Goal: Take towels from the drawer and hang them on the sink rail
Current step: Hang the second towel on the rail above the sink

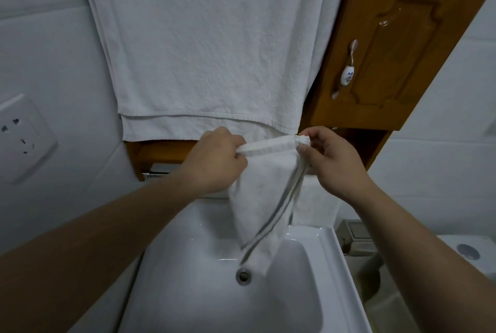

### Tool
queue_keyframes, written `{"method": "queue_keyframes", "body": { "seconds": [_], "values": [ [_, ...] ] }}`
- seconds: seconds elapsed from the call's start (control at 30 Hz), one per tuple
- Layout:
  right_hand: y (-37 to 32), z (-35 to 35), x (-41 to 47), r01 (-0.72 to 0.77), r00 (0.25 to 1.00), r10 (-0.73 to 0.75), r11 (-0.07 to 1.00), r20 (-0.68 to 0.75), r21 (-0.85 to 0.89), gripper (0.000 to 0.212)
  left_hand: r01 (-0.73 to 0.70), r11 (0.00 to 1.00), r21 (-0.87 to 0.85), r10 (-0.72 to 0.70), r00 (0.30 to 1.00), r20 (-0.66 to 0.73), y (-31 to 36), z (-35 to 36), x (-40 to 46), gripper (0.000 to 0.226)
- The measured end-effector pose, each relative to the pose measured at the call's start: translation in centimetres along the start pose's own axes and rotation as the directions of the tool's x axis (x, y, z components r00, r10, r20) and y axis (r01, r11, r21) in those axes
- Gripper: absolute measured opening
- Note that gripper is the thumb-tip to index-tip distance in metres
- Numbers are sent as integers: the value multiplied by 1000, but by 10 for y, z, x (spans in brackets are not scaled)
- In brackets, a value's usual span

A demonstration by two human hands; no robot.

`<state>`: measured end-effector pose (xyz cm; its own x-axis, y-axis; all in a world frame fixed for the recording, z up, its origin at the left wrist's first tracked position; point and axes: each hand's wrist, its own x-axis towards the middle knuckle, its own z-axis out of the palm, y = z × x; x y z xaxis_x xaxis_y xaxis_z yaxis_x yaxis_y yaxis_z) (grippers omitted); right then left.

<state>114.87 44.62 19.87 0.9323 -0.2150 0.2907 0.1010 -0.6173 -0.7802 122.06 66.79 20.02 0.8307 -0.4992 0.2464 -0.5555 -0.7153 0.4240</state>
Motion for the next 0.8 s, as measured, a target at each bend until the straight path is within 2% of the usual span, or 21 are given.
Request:
{"method": "queue_keyframes", "body": {
  "seconds": [0.2,0.27,0.37,0.43,0.53,0.6,0.63,0.7,0.73,0.77,0.8],
  "values": [
    [-12,7,4,-31,998,36,995,-53,95,16,67,977,-202,-55,996,69,1,-18,9,17],
    [-13,6,8,-21,1000,22,999,-16,46,16,23,996,-91,-20,999,39,0,-18,9,17],
    [-17,5,16,40,998,-33,989,56,-143,15,-80,984,160,89,994,-55,-5,-21,11,15],
    [-21,5,22,75,997,-76,982,-1,-172,16,-117,968,224,143,984,-103,-6,-27,13,10],
    [-32,9,28,54,984,-48,998,-171,32,18,-154,962,224,197,962,-187,-3,-31,16,5],
    [-35,15,28,29,982,5,984,-189,178,16,-188,958,214,218,968,-125,-7,-23,13,5],
    [-35,18,26,23,991,-4,990,-131,138,14,-203,956,214,219,974,-52,-12,-16,10,10],
    [-28,21,21,28,984,0,987,178,-158,13,-244,933,264,231,970,80,-23,0,1,17],
    [-23,24,17,61,942,51,946,333,-317,13,-261,922,285,244,965,96,-27,3,-2,19],
    [-18,27,15,96,909,90,905,408,-414,13,-256,931,261,249,967,60,-28,1,-2,21],
    [-14,30,13,102,913,90,894,398,-437,14,-236,948,214,241,970,-1,-25,-4,1,22]
  ]
}}
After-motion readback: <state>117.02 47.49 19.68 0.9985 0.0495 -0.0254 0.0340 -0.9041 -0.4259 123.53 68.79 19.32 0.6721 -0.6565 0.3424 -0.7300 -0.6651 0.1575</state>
